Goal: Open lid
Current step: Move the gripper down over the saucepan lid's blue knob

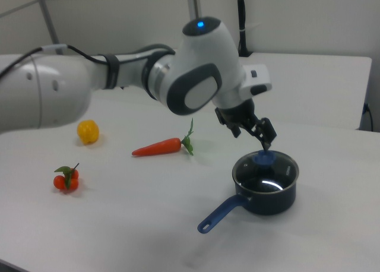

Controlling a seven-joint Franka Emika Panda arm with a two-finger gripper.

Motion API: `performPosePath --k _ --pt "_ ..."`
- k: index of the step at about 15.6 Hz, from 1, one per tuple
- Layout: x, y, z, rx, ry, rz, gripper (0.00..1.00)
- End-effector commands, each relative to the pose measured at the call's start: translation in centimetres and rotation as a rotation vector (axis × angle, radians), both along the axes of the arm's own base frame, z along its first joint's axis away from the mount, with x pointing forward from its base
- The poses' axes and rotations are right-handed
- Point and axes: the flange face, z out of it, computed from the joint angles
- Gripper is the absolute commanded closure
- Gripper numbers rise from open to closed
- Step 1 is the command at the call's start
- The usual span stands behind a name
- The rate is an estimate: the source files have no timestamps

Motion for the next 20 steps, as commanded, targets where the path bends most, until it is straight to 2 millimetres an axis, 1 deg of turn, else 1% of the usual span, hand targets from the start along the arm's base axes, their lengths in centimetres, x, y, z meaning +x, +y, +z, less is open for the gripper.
performPosePath --k 1,2,3,5,6,8,9,11,14,19,20 --pt "1.0 -0.9 -2.2 -0.009 -0.032 0.019 0.00" --pt "1.0 -1.2 -3.0 -0.010 -0.032 0.015 0.00" --pt "1.0 -1.3 -3.3 -0.016 -0.042 0.012 0.00" --pt "0.9 -1.4 -5.4 -0.016 -0.049 -0.002 0.00" --pt "0.9 -1.4 -5.7 -0.019 -0.069 -0.011 0.00" --pt "0.9 -1.7 -6.9 0.009 -0.080 -0.036 0.00" --pt "0.8 -2.0 -7.0 0.027 -0.088 -0.052 0.00" --pt "0.8 -1.9 -7.3 0.043 -0.092 -0.060 0.01" --pt "0.9 -2.0 -7.1 0.042 -0.096 -0.061 0.13" --pt "1.1 -1.7 -7.0 0.028 -0.095 -0.028 0.21" --pt "1.2 -1.6 -6.9 0.022 -0.095 -0.012 0.21"
